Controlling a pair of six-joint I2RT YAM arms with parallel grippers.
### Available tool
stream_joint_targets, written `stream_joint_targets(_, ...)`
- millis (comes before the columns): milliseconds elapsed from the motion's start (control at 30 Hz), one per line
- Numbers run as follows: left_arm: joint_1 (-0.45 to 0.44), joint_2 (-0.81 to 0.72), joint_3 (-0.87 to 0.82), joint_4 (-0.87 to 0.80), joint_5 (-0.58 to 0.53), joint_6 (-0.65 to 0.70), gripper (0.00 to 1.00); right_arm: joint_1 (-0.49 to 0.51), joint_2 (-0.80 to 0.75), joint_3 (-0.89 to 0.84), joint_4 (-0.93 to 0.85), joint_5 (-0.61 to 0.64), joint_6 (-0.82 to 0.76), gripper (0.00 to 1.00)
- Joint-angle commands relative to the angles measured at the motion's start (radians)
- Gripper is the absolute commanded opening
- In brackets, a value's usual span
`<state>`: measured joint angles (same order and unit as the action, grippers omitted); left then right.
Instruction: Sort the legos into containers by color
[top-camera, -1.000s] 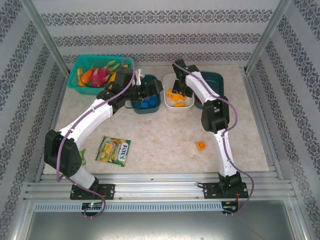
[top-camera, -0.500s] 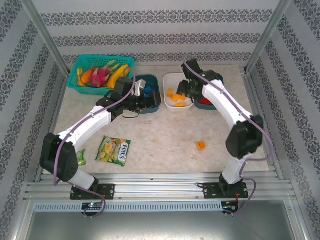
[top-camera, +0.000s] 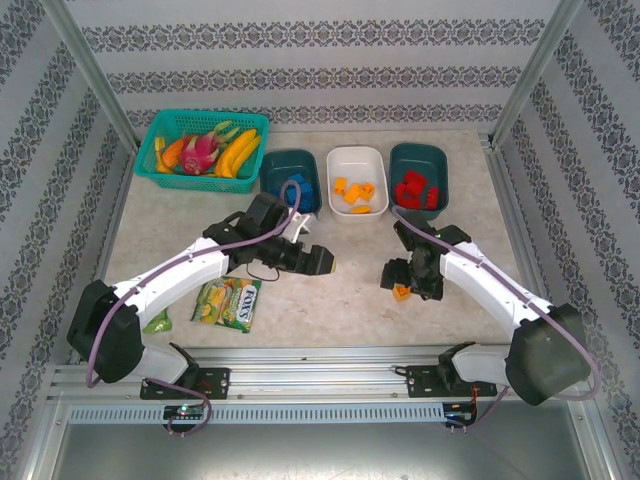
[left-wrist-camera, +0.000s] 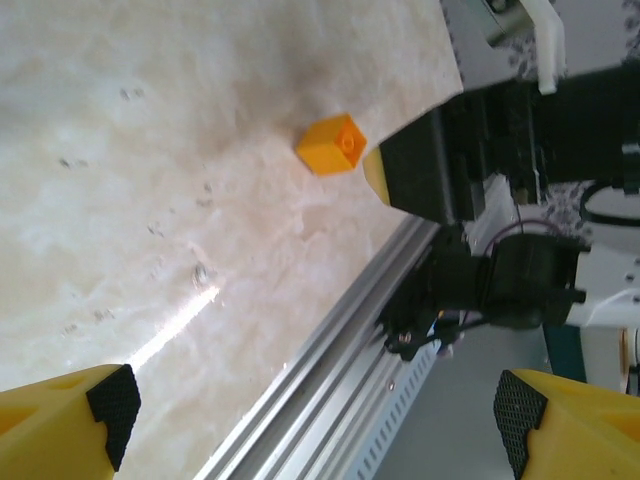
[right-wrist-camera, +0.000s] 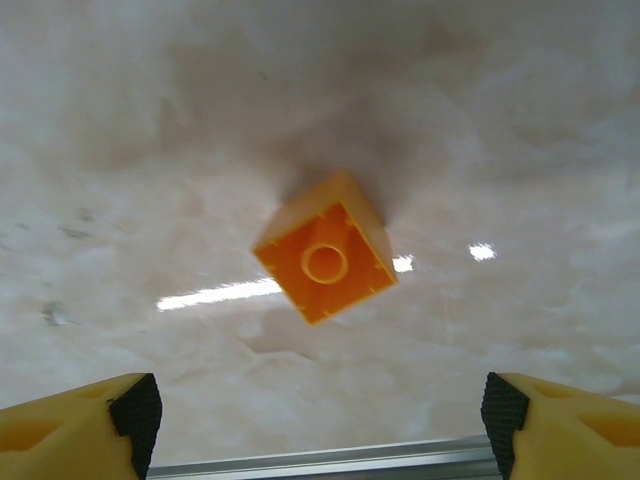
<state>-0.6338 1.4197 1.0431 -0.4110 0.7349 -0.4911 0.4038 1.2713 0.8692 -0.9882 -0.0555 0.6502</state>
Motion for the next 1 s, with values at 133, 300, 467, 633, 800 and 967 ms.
stream_joint_targets(133, -0.058, 0.004, -0.016, -0.01, 0.01, 0.04, 0.93, 0.007, 0.09, -0.056, 0.093, -0.02, -0.047, 0.8)
stream_joint_targets(300, -0.062, 0.012, 0.0, 0.0, -0.017, 0.026, 0.93, 0.001, 0.167, -0.015, 0.102, 0.028, -0.082, 0.72)
stream_joint_targets(467, -0.063, 0.005, -0.004, 0.017, -0.028, 0.006, 0.92, -0.009, 0.253, 0.023, 0.095, 0.046, -0.123, 0.63)
stream_joint_targets(633, -0.064, 0.0, -0.002, 0.021, -0.036, -0.004, 0.92, -0.012, 0.277, 0.034, 0.11, 0.047, -0.143, 0.55)
stream_joint_targets(800, -0.064, 0.002, 0.001, 0.035, -0.034, -0.015, 0.92, -0.01, 0.286, 0.048, 0.116, 0.046, -0.147, 0.41)
stream_joint_targets(967, -0.064, 0.006, 0.012, 0.052, -0.036, -0.032, 0.92, -0.004, 0.253, 0.057, 0.109, 0.055, -0.139, 0.29)
